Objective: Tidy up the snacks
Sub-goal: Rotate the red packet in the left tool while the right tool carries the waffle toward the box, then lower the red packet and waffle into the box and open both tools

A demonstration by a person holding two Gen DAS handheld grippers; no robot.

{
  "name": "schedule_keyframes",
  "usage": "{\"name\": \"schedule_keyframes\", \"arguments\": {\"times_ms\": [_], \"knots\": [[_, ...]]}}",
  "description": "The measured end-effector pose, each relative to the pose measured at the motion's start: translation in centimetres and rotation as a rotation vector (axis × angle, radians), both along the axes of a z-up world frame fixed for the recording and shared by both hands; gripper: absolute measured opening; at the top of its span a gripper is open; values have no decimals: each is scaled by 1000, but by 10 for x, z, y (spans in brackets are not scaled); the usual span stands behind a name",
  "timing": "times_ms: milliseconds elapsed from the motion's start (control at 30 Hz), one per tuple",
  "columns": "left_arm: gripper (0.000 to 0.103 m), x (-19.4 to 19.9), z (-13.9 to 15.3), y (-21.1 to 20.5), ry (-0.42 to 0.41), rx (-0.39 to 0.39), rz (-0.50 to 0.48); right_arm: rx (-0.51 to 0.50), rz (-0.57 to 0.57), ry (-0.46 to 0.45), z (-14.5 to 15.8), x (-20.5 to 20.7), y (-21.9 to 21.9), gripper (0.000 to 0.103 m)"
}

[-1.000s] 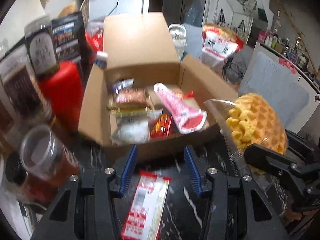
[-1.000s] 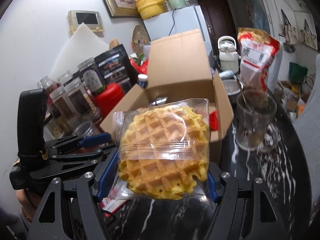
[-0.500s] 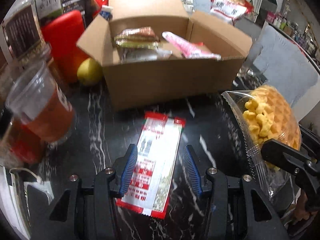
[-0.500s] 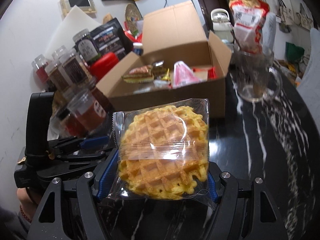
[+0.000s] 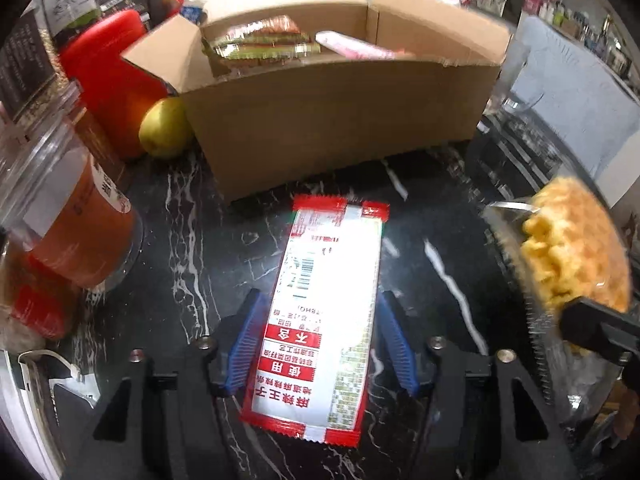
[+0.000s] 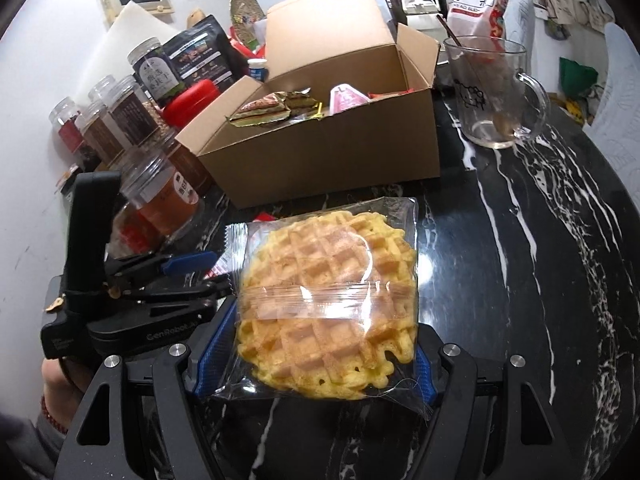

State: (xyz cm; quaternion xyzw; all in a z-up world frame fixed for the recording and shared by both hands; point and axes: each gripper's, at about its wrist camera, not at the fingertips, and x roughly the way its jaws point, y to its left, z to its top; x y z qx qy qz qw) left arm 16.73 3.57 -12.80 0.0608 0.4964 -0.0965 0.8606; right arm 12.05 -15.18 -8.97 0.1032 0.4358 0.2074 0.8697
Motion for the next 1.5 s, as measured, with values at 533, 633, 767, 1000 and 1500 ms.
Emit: {"name": "schedule_keyframes", "arguments": {"times_ms": [533,633,767,1000,1500], "knots": [[47,-2,8,3,-67,-85,-39,9,-12,8,0,2,-2,74],[47,-14,21,-1,-102,-83,-54,7,-18,5,2,0,-2,74],[47,-22,39,-2,-142,-108,-63,15,-24,-9,7,-2,-5,74],[47,-30,80,-4,-238,-130,-79,32,-19,-72,31,-6,-9,74],[47,6,157,-8,-474,-158,-105,37,58,-275,107,34,2,74]]}}
